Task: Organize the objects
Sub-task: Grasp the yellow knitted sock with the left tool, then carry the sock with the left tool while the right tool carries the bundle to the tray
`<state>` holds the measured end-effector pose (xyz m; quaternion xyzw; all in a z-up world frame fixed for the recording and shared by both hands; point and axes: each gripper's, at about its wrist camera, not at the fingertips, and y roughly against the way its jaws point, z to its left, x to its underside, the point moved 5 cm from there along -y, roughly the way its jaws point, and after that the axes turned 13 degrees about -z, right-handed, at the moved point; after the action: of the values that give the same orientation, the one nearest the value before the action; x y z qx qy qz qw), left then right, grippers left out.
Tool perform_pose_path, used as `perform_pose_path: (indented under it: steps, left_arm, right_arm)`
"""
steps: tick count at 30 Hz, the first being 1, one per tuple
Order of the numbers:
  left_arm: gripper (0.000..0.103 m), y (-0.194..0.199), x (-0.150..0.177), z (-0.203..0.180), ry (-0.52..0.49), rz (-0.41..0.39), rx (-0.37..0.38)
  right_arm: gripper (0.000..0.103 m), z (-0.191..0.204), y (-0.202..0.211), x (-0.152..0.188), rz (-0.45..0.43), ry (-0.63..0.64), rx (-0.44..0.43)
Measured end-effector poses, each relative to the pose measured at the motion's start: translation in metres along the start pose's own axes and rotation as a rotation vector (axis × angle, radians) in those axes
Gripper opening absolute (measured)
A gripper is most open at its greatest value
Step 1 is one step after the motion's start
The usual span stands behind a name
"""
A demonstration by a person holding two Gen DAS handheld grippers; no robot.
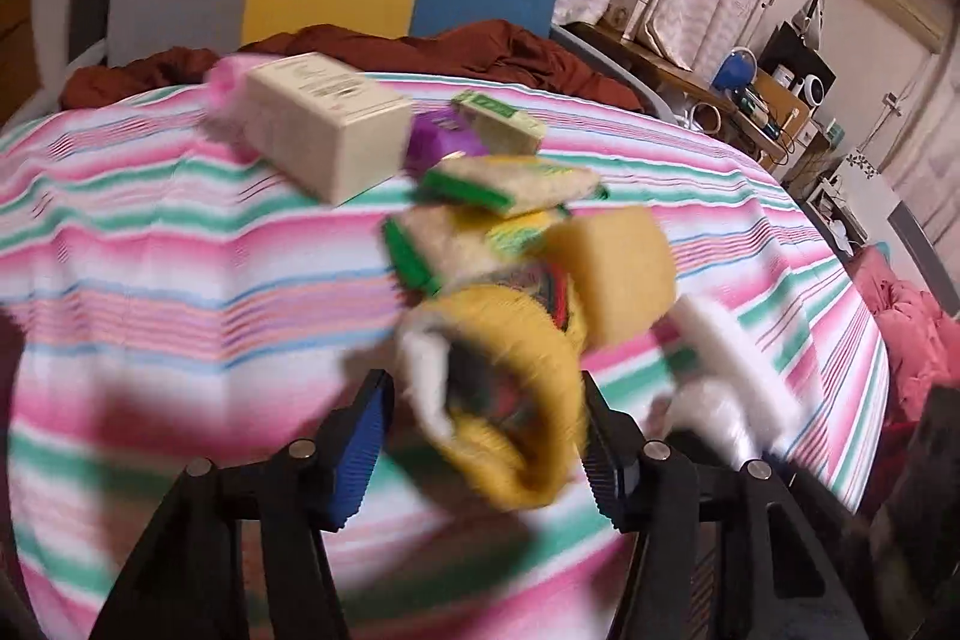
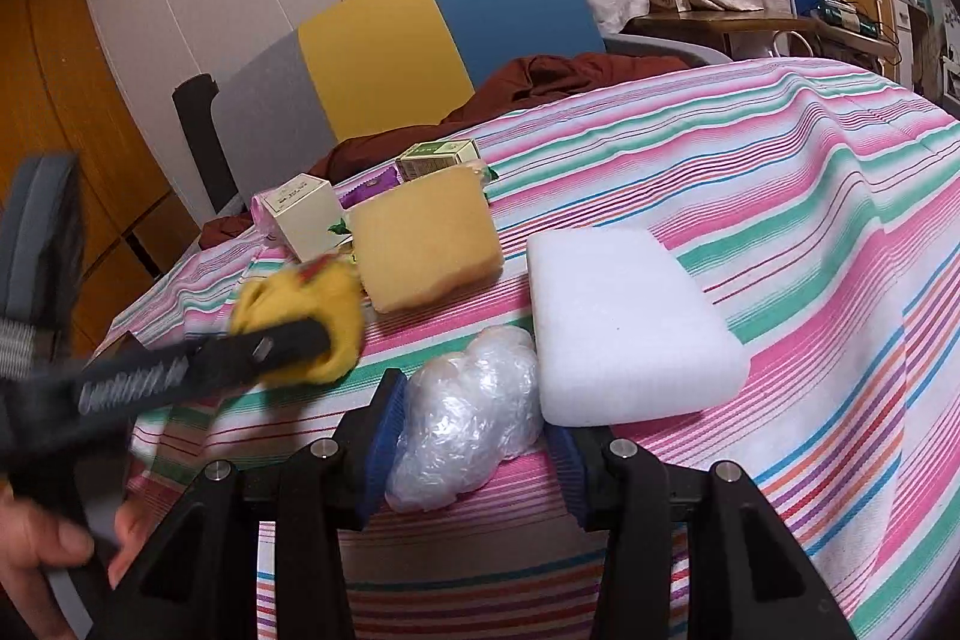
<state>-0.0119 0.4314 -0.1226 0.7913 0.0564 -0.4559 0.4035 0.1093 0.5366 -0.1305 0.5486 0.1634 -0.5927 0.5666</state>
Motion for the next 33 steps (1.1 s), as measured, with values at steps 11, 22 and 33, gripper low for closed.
perform_pose_path:
  steps: [11, 22, 33]
  left_arm:
    - [0.100, 0.012, -0.004, 0.010, 0.004, -0.070, -0.048]
    - [0.052, 0.001, 0.006, 0.002, -0.133, -0.073, -0.022]
    - [0.050, 0.035, 0.029, 0.009, -0.090, -0.113, -0.038]
  right_arm:
    - [0.046, 0.000, 0.000, 0.000, 0.001, 0.003, 0.003]
    - [0.046, 0.002, 0.001, 0.001, -0.001, 0.018, 0.016]
    - [0.045, 0.019, 0.010, -0.001, -0.054, 0.144, 0.079]
